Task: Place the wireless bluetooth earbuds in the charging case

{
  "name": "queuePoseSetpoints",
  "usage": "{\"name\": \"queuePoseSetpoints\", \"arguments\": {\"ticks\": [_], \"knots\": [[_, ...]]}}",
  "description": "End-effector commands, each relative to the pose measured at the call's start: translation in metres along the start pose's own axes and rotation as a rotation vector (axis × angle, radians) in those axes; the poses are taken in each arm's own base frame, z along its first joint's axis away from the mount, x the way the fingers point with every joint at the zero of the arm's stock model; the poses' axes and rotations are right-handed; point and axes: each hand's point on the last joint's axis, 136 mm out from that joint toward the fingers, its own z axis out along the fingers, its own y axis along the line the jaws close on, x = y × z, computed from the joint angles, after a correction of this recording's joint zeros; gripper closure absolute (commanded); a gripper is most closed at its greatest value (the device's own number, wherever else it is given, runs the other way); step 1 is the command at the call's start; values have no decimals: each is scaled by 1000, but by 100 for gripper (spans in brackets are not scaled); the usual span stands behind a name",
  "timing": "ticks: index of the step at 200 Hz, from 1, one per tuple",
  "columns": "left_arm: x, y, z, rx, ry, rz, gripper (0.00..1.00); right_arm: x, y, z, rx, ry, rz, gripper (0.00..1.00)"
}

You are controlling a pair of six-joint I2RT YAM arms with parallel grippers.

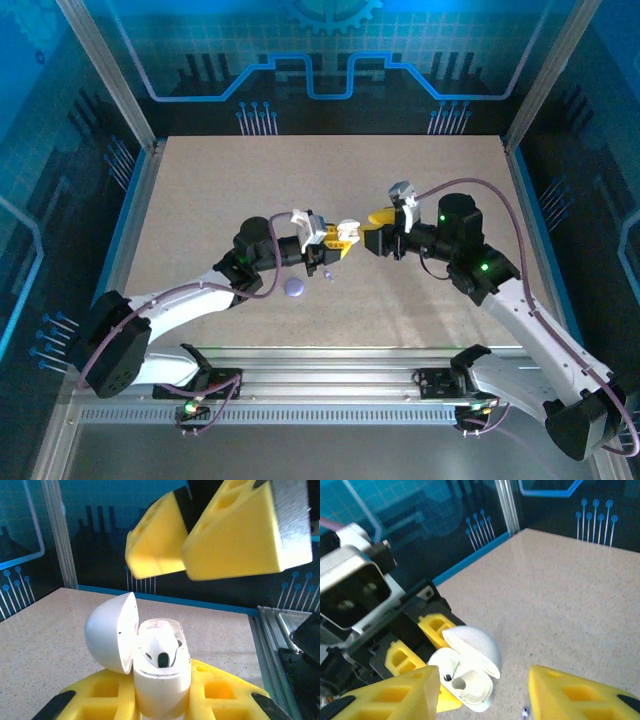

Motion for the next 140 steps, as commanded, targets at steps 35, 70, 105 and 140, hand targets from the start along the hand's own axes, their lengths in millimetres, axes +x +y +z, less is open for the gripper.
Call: {"name": "queuePoseSetpoints", "arguments": {"ticks": [35,70,105,140], "knots": [[-12,-10,0,38,-9,77,84,2,15,2,-94,43,-2,52],[-12,-12,-1,41,-10,82,84,7,14,5,-103,57,8,52],[-14,-14,-1,45,-11,92,84,9,14,10,-114,66,15,52],[-15,-16,-2,51,-12,101,84,11,14,17,-122,83,21,53]]}}
